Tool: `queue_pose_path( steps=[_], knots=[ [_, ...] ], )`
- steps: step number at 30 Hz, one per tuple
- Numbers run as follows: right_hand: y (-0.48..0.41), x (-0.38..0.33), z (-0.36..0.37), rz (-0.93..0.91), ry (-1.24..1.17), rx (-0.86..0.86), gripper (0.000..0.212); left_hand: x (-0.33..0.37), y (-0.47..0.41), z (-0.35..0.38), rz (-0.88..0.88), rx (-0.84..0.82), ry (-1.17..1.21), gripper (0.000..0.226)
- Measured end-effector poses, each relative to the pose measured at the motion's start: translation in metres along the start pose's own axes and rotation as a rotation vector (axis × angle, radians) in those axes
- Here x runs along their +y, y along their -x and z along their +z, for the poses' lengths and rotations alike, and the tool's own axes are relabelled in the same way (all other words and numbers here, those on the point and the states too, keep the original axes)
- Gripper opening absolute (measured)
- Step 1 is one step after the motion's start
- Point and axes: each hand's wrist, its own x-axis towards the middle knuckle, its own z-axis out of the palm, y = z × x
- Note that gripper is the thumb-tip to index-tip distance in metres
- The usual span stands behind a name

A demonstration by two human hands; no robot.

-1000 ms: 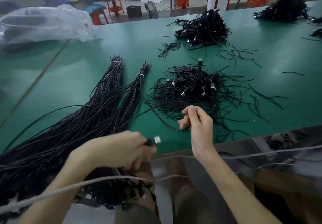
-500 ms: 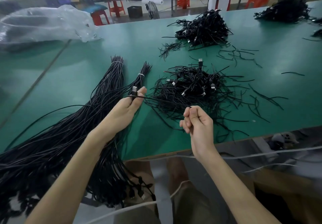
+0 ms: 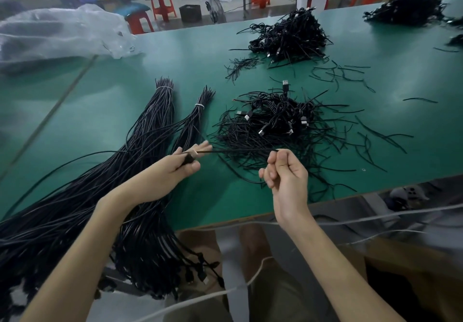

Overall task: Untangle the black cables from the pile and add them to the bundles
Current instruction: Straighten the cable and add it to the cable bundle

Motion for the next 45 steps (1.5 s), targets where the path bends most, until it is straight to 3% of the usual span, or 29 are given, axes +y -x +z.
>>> queue_pose_path(
  steps=[3,5,8,11,15,18,20,22,25,29,34,38,41,45],
  knots=[
    [0.002,0.002,0.000,-0.066,0.120,-0.128,0.034,0.010,0.004,0.005,0.030,0.269,0.326,0.054],
    [0.003,0.003,0.000,-0.107,0.267,-0.254,0.037,0.017,0.000,0.011,0.054,0.430,0.679,0.057],
    [0.005,0.005,0.003,-0.114,0.463,-0.414,0.040,0.026,-0.015,0.014,0.055,0.522,1.209,0.063],
    [0.007,0.005,0.005,-0.106,0.501,-0.466,0.038,0.031,-0.025,0.015,0.024,0.522,1.522,0.068],
    [0.006,0.005,0.003,-0.075,0.459,-0.452,0.036,0.036,-0.028,0.019,0.069,0.480,1.553,0.063],
    [0.006,0.005,0.004,-0.071,0.466,-0.437,0.034,0.034,-0.025,0.013,0.077,0.474,1.722,0.050],
    [0.006,0.006,0.005,-0.073,0.487,-0.434,0.033,0.036,-0.016,0.010,0.096,0.397,1.880,0.049],
    [0.005,0.006,0.007,-0.067,0.482,-0.437,0.034,0.042,-0.009,0.009,0.159,0.216,2.003,0.047],
    [0.003,0.005,0.007,-0.050,0.434,-0.430,0.036,0.055,-0.001,0.014,0.239,0.049,1.920,0.052],
    [0.001,0.005,0.006,-0.037,0.400,-0.439,0.039,0.068,0.008,0.023,0.339,-0.007,1.790,0.061],
    [0.001,0.007,0.008,0.004,0.373,-0.442,0.037,0.077,0.012,0.028,0.301,-0.060,1.660,0.065],
    [0.000,0.006,0.007,-0.003,0.403,-0.401,0.036,0.072,0.009,0.029,0.327,-0.039,1.725,0.049],
    [0.000,0.006,0.008,0.003,0.455,-0.379,0.036,0.066,0.005,0.021,0.310,0.081,1.897,0.050],
    [0.002,0.004,0.010,-0.021,0.497,-0.409,0.033,0.055,0.002,0.016,0.245,0.228,1.926,0.048]
  ],
)
